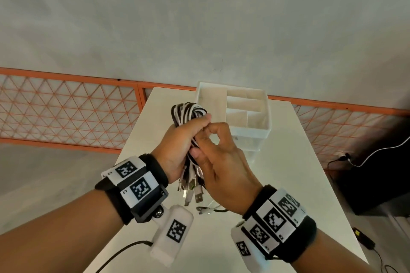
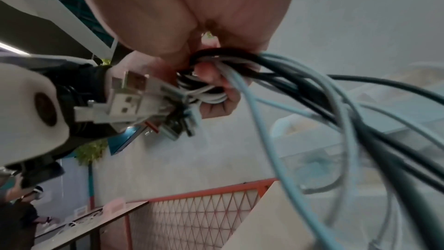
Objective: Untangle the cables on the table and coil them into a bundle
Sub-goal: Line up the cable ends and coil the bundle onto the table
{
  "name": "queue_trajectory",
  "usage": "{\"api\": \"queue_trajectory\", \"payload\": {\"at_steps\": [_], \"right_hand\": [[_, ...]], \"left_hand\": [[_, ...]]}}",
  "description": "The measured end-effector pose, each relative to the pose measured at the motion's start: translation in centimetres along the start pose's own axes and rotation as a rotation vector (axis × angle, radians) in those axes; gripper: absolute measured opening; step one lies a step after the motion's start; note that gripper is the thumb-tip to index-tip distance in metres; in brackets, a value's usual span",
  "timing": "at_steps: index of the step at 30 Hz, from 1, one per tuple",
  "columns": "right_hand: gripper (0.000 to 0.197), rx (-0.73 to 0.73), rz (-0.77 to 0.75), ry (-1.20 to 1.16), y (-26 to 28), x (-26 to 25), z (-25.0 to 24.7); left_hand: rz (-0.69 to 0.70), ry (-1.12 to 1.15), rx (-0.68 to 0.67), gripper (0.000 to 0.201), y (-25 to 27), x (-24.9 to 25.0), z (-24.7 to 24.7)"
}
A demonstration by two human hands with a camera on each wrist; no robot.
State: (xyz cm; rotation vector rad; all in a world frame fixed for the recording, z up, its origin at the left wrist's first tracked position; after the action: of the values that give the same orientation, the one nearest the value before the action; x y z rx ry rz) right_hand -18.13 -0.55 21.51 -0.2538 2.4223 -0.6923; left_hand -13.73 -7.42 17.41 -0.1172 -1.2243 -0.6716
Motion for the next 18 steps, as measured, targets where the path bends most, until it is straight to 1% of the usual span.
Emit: {"api": "queue_trajectory", "payload": {"at_steps": [1,3,4,5,6,7,8,9,12,13,14,16,18], "right_hand": [[0.047,-0.002,-0.012,-0.008,0.3,0.1,-0.1],[0.048,0.053,-0.014,-0.058,0.9,0.9,-1.0],[0.048,0.071,0.028,-0.116,1.2,1.8,-1.4],[0.047,0.054,0.115,-0.192,1.5,3.0,-1.5],[0.045,-0.001,0.222,-0.279,1.9,4.1,-1.1],[0.038,-0.072,0.312,-0.342,2.2,5.0,-0.6],[0.027,-0.126,0.352,-0.367,2.3,5.3,-0.3],[0.024,-0.164,0.365,-0.372,2.3,5.6,-0.1],[0.055,-0.273,0.387,-0.42,2.5,6.3,0.6],[0.06,-0.3,0.407,-0.445,2.6,6.6,0.8],[0.056,-0.324,0.436,-0.483,2.8,6.9,1.0],[0.042,-0.369,0.502,-0.551,3.2,7.5,1.1],[0.044,-0.39,0.533,-0.514,3.5,8.5,1.0]], "left_hand": [[0.011,0.047,0.03,0.027,-0.2,0.4,-0.6],[0.041,0.174,0.049,0.026,-0.6,1.5,-1.7],[0.065,0.232,0.035,0.026,-0.7,2.2,-2.1],[0.085,0.272,0.009,0.027,-0.8,2.7,-2.3],[0.095,0.296,-0.027,0.027,-0.8,3.1,-2.3],[0.096,0.309,-0.068,0.027,-0.6,3.2,-2.2],[0.092,0.312,-0.11,0.027,-0.4,3.2,-1.9],[0.084,0.306,-0.151,0.027,-0.2,3.0,-1.7],[0.06,0.268,-0.258,0.027,0.3,2.6,-0.9],[0.053,0.256,-0.293,0.027,0.4,2.6,-0.7],[0.05,0.237,-0.323,0.027,0.5,2.7,-0.5],[0.057,0.187,-0.373,0.024,0.8,3.2,-0.3],[0.06,0.142,-0.415,0.022,1.3,3.7,0.0]]}}
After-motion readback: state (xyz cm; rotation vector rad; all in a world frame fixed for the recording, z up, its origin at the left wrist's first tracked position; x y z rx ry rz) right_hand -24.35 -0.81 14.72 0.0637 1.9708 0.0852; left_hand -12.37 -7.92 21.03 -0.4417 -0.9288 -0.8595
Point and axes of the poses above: each hand's wrist, its own y-axis away from the middle knuckle, its own z-axis out of the palm, x = y × z, the point moved 10 cm from there along -y, towards the middle knuckle, and after that the axes turned 3 degrees about x, right-handed, at the moved point
